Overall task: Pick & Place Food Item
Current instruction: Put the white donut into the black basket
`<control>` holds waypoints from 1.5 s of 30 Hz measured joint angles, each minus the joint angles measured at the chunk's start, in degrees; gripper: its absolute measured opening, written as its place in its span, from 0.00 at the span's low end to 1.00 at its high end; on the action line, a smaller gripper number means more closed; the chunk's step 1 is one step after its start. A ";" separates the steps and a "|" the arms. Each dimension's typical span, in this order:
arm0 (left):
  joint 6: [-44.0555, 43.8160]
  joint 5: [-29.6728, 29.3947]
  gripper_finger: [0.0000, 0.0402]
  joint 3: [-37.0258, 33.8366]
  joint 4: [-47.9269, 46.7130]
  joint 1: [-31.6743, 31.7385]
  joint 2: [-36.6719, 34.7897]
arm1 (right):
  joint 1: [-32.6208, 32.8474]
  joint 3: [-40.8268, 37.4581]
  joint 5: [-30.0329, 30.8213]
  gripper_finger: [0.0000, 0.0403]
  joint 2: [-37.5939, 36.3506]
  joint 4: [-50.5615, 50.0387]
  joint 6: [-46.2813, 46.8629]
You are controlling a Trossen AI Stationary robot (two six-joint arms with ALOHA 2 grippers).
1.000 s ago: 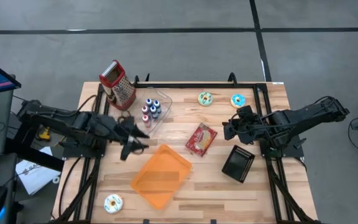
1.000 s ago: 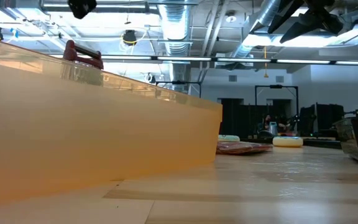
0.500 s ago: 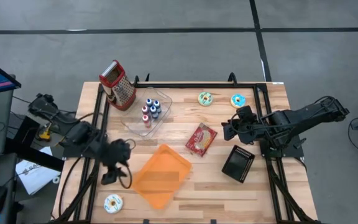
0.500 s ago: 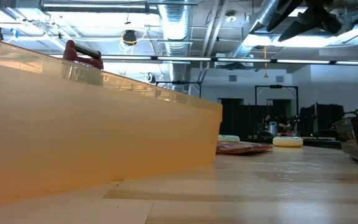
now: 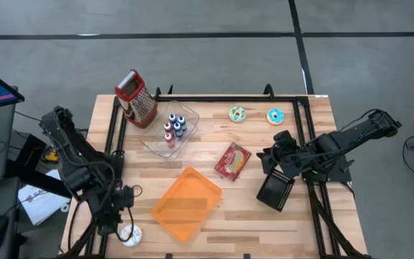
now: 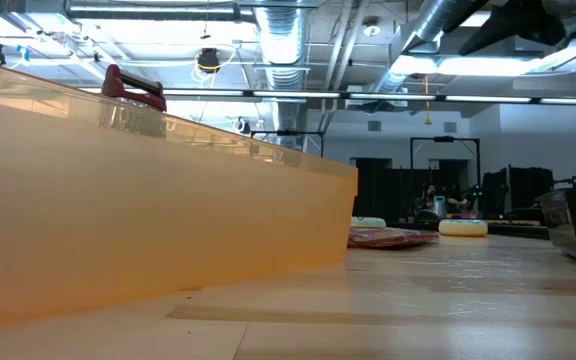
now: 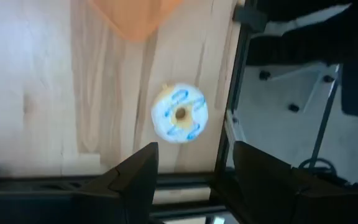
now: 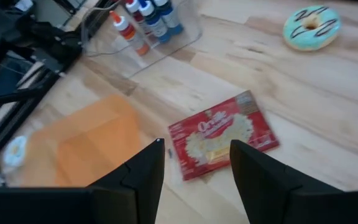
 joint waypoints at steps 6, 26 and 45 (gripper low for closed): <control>-3.82 1.93 0.51 0.00 0.02 -3.05 4.89 | 2.53 0.00 0.39 0.43 0.00 0.93 2.96; -14.40 3.27 0.51 -17.15 22.34 -5.11 13.40 | 3.23 0.00 -1.31 0.43 -0.02 1.09 3.90; -15.58 0.68 0.51 -24.57 31.88 -7.23 13.37 | 3.16 0.00 -2.40 0.43 -0.02 0.74 5.43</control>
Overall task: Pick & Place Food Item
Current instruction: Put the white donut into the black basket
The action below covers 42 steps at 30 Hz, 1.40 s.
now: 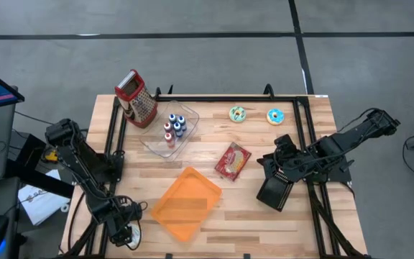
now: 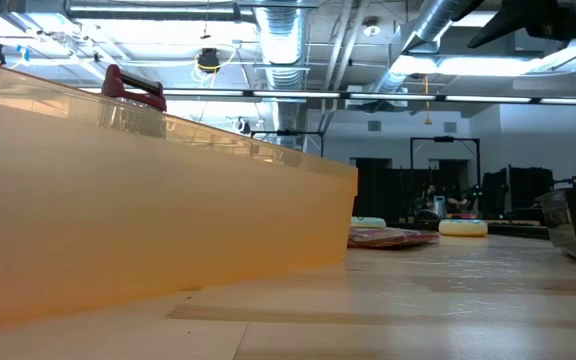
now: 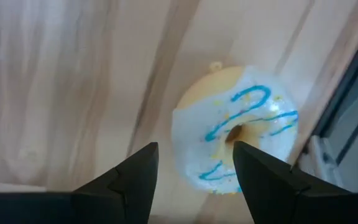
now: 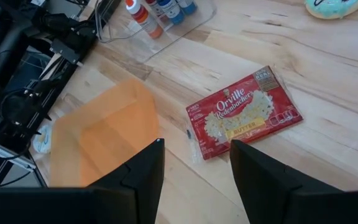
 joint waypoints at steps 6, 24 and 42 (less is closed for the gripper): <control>-1.99 -0.29 0.51 -2.67 4.87 -0.49 -0.02 | 0.00 0.00 0.00 0.43 0.00 -0.01 0.00; -7.40 -3.27 0.16 -4.59 10.89 -0.48 -0.02 | 0.00 0.00 -0.15 0.43 0.00 0.03 0.00; -16.61 -15.49 0.08 -4.57 8.80 -2.57 -8.00 | 0.00 0.14 -0.14 0.43 0.00 4.05 -2.98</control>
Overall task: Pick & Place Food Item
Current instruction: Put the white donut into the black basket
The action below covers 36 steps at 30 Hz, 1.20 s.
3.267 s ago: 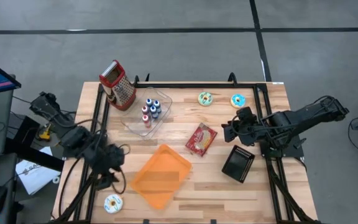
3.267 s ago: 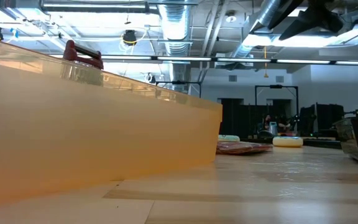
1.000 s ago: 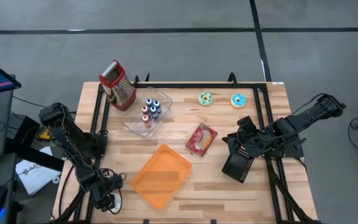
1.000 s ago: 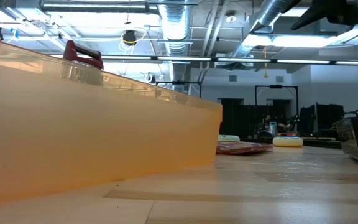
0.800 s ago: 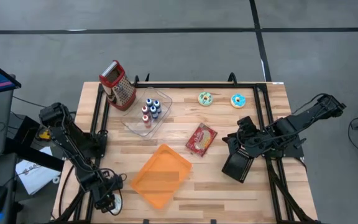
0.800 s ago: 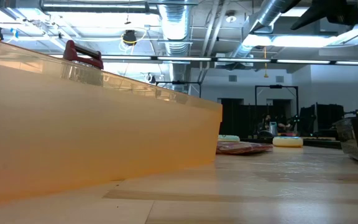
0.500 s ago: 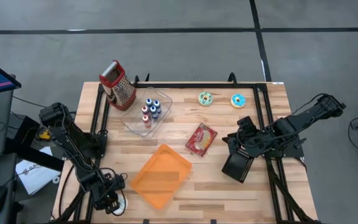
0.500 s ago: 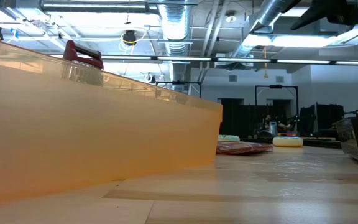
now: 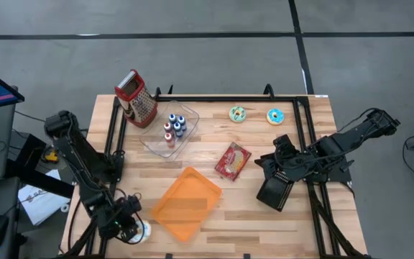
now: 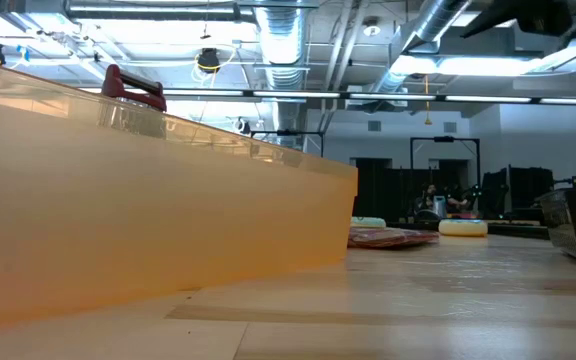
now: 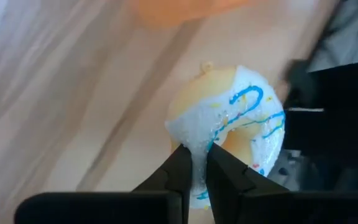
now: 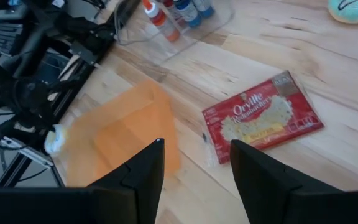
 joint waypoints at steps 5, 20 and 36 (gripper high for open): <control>1.24 -5.74 0.08 0.02 1.92 -1.36 -6.46 | 0.00 1.30 0.16 0.43 -0.02 0.02 -1.19; 38.94 -10.40 0.08 7.52 18.57 25.52 -8.96 | 2.50 3.33 3.23 0.43 -0.04 5.40 -8.67; 57.87 -17.68 0.08 26.56 41.85 53.59 13.34 | -0.23 3.36 9.71 0.43 -0.35 11.63 -21.19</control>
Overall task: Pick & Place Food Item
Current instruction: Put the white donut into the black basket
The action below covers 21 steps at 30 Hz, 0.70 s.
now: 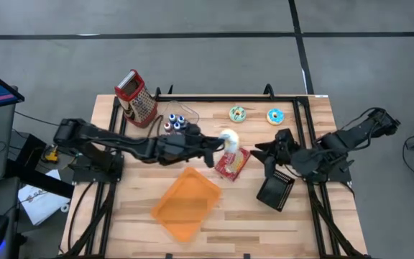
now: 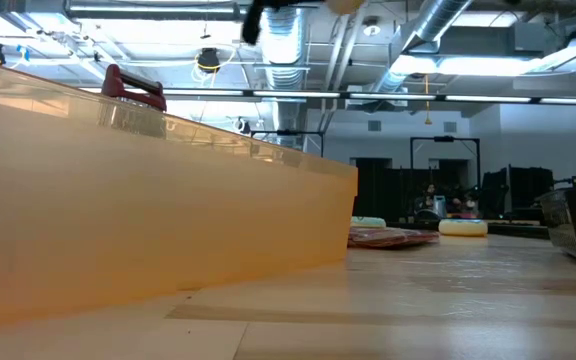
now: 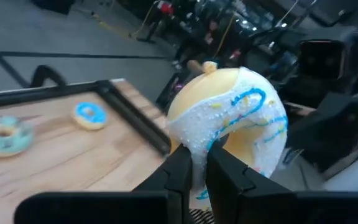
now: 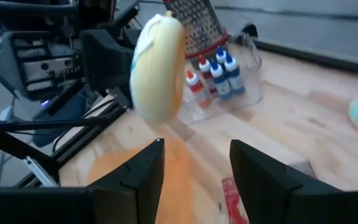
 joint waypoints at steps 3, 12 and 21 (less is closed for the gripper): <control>0.08 0.32 0.08 4.10 0.52 0.08 3.41 | -1.73 0.00 -0.58 0.43 0.00 2.93 -4.18; 0.22 -0.35 0.08 7.93 0.02 0.78 6.40 | -3.64 0.00 -3.63 0.43 -0.15 8.59 -8.93; 0.22 -0.31 0.08 7.93 -0.02 2.29 6.42 | -3.05 0.00 -3.73 0.43 -0.13 10.31 -9.39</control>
